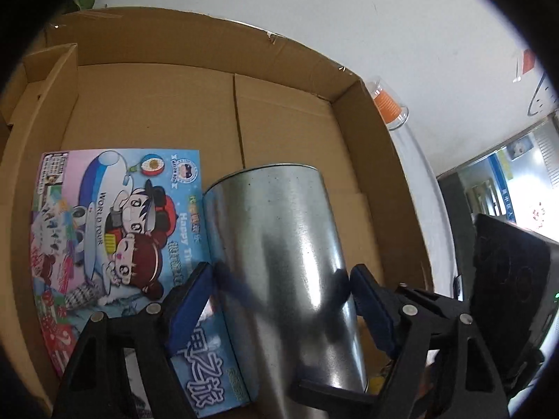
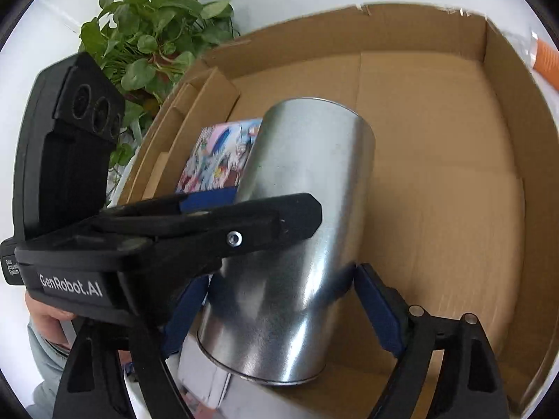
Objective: Organize rigid objects
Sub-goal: 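Grasp the silver can with the right gripper and place it in the box lid, then grasp the yellow-labelled jar with the right gripper and place it beside the can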
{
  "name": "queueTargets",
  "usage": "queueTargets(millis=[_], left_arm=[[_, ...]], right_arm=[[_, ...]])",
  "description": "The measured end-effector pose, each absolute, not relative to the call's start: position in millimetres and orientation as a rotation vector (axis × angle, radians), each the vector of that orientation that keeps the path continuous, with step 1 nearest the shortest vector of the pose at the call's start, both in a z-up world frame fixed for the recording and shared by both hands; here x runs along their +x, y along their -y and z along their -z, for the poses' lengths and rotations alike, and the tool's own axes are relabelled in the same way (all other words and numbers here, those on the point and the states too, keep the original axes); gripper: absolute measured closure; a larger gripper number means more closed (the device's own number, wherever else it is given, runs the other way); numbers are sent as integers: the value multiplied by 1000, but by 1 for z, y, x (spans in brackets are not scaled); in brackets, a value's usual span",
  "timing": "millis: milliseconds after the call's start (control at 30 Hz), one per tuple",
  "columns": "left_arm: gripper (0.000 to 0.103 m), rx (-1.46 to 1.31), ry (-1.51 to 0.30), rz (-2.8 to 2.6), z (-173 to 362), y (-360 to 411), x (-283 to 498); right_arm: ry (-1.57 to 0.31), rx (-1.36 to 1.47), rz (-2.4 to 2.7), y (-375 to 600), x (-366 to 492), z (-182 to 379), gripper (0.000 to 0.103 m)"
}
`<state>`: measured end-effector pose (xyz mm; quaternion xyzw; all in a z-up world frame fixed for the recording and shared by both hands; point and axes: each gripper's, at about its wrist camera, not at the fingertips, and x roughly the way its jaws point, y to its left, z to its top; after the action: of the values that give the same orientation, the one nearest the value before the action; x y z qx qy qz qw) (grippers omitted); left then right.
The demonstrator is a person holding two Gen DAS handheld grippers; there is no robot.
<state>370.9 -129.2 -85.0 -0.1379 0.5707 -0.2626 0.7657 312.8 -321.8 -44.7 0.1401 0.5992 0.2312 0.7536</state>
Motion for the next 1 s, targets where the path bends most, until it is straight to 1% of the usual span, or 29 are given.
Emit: queueTargets(millis=[67, 200, 233, 300, 367, 400, 433, 500, 600, 633, 767, 800, 867, 900, 933, 967, 1000], left_arm=[[25, -269, -1216, 542, 80, 127, 361], [25, -244, -1143, 517, 57, 112, 330], [24, -248, -1119, 528, 50, 108, 320], [23, -246, -1078, 552, 37, 104, 288], [23, -257, -1062, 595, 33, 107, 263], [23, -271, -1065, 625, 35, 110, 251], [23, -293, -1079, 655, 38, 114, 239], [23, -338, -1130, 722, 50, 129, 219], [22, -402, -1243, 767, 82, 148, 204], [20, -414, -1279, 759, 92, 154, 206], [21, -428, -1355, 664, 124, 148, 208], [24, -428, -1367, 637, 130, 146, 207], [26, -393, -1362, 618, 132, 148, 201], [34, -383, -1358, 618, 129, 151, 203], [39, -374, -1332, 618, 123, 152, 200], [48, -372, -1302, 634, 114, 151, 201], [49, -376, -1290, 649, 108, 155, 202]], right_arm=[[-1274, 295, -499, 331, 299, 33, 19], [-1148, 310, -514, 384, 247, -5, 18], [-1134, 306, -485, 390, 244, -10, 18], [-1131, 300, -411, 420, 222, -12, 18], [-1170, 314, -363, 435, 210, 0, 18], [-1195, 313, -354, 436, 206, 9, 20], [-1224, 305, -357, 430, 202, 19, 24], [-1259, 243, -348, 414, 192, 35, 23], [-1272, 247, -425, 387, 181, 40, 22], [-1279, 252, -472, 376, 178, 42, 22], [-1296, 265, -580, 331, 169, 55, 19], [-1299, 276, -595, 324, 167, 57, 19], [-1298, 277, -623, 312, 160, 57, 20], [-1297, 263, -619, 309, 158, 56, 20], [-1282, 246, -604, 309, 155, 54, 20], [-1272, 242, -600, 309, 155, 53, 20], [-1268, 256, -604, 311, 154, 54, 20]])
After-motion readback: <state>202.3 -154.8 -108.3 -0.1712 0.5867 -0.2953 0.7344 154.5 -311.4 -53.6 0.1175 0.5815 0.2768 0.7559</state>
